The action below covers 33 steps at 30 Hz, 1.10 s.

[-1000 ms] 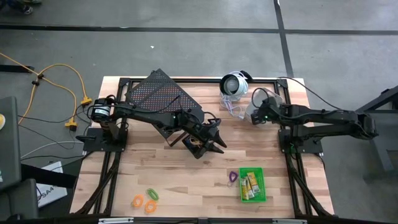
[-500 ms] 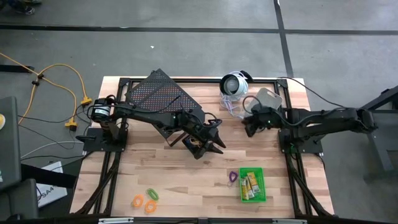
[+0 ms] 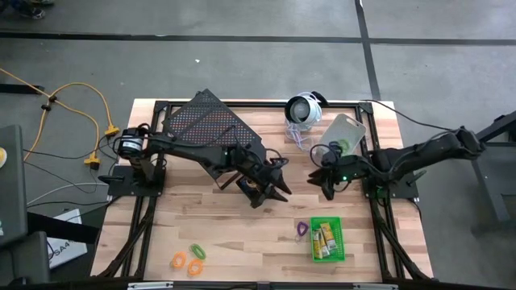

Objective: Pick & Place Office Desk Supplies
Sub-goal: Put the green spring keychain into the white bin

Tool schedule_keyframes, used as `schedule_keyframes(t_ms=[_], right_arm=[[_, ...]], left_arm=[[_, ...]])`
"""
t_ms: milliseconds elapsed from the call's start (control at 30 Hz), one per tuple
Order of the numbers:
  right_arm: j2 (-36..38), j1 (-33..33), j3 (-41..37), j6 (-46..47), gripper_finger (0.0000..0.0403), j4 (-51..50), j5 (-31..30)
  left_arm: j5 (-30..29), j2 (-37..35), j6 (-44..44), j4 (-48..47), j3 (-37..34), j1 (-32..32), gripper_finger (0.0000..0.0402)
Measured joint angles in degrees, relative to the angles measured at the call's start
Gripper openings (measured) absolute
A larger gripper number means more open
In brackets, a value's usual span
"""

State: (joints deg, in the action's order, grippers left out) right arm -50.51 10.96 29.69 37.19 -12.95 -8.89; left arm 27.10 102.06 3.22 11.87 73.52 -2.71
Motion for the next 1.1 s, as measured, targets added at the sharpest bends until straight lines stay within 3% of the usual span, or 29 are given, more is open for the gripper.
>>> schedule_keyframes(t_ms=[233,433,633,833,1100], right_arm=[[-3.5,2.5,0.0,0.0,0.0107,4.0,0.0],[-5.4,3.1,0.0,0.5,0.0107,3.8,0.3],[-5.8,3.1,0.0,0.7,0.0107,4.3,1.9],[-5.8,3.1,0.0,0.6,0.0107,4.7,1.8],[-5.8,3.0,0.0,0.5,0.0107,4.6,1.6]], left_arm=[[-2.4,-0.6,1.1,-7.5,0.0,-4.8,0.0131],[-14.5,-3.6,1.7,-19.9,0.0,-11.4,0.0131],[-16.9,-6.0,4.6,-23.9,0.1,-20.6,0.0131],[-28.6,-6.4,11.0,-32.4,0.1,-28.1,0.0131],[-30.8,-6.4,13.6,-35.6,0.0,-37.6,0.0131]])
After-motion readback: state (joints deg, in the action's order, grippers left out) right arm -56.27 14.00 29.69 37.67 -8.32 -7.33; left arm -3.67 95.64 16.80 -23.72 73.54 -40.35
